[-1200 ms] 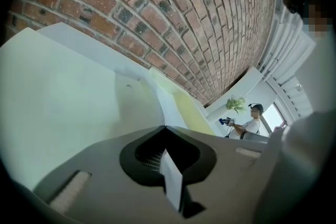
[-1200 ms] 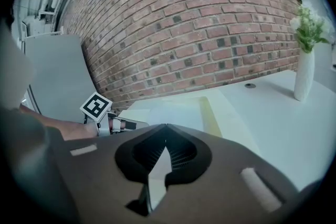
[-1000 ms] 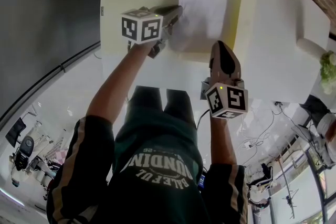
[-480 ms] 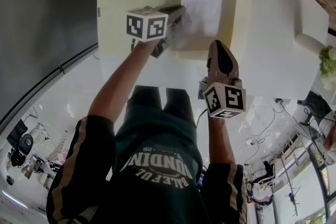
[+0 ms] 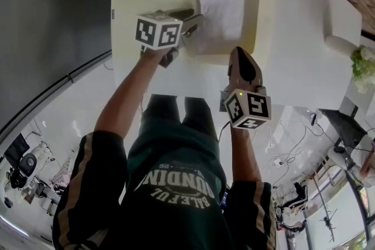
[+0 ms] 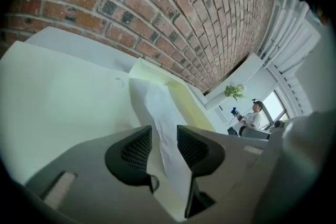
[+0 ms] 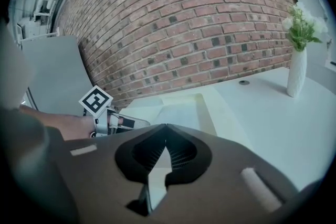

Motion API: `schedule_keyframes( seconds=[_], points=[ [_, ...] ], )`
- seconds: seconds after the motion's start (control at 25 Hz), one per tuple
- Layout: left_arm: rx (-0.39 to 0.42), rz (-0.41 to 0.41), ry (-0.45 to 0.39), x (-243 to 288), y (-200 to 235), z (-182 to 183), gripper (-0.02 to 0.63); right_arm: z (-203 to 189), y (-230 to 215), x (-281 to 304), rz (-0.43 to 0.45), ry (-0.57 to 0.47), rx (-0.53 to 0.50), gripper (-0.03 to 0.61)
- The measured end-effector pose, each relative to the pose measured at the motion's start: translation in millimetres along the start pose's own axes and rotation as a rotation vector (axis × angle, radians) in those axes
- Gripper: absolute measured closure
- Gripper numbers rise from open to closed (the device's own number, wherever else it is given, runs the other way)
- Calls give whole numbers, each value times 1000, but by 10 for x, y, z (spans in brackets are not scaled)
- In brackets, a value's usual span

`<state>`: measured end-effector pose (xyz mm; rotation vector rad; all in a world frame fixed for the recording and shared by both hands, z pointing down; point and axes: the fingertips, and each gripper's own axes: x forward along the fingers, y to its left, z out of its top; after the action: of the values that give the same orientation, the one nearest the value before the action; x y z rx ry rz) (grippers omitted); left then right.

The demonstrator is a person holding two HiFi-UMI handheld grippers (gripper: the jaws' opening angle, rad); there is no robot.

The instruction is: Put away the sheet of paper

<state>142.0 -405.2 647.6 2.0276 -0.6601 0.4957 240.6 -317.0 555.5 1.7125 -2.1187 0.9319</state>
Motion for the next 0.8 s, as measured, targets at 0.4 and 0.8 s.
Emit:
schedule_keyframes(
  seconds=[0.4,0.8],
  points=[
    [250,110,-167,-838,-426,19,603,145,248,-187,48,-25,-65,578],
    [377,204,-307,-1586,-993,175,603,743,699,-579,159,-148,-168,578]
  ],
)
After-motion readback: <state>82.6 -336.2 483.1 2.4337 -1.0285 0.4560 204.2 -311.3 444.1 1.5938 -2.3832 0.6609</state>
